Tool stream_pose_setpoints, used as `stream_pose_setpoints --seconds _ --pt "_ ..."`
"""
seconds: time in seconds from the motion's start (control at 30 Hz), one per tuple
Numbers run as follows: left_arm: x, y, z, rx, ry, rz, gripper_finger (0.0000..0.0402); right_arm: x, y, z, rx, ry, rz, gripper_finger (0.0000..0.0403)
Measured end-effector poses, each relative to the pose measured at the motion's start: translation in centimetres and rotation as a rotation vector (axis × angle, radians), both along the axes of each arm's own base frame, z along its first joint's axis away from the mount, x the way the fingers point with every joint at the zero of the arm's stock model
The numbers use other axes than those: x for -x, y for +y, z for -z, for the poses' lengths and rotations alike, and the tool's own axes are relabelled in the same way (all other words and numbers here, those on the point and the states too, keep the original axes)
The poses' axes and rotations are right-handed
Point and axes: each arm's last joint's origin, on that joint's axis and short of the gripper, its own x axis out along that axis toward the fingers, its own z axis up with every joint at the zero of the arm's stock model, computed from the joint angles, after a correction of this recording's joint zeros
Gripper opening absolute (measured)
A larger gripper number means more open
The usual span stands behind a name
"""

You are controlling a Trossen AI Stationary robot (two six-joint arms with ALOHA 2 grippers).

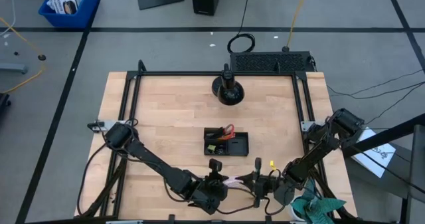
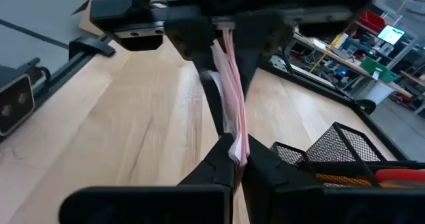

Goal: Pick and place office supplies into organizer
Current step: Put the pink sticky notes into the black desk organizer

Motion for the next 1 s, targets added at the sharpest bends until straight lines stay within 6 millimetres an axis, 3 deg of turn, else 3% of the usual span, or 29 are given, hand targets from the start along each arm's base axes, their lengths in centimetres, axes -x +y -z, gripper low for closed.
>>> stream_pose_setpoints --seconds 0.27,0.5,0.77,1.0 --pt "2.8 -0.9 -1.2 -0.039 0.055 -0.046 0.0021 1.1 -1.4 -1.8 0.021 0.041 0.064 0.0001" --pt "5.3 -1.4 -0.5 0.036 0.152 -0.174 0.0021 1.6 -3.2 -2.7 0.049 0.102 0.134 0.0001" --pt "7.9 -3.3 0.6 0.056 0.16 -0.236 0.0021 -0.2 -5.7 -3.4 0.144 0.343 0.228 0.0001" --pt "9.3 -4.9 0.5 0.029 0.134 -0.191 0.0021 -1.0 -7.3 -3.6 0.191 0.421 0.257 0.0"
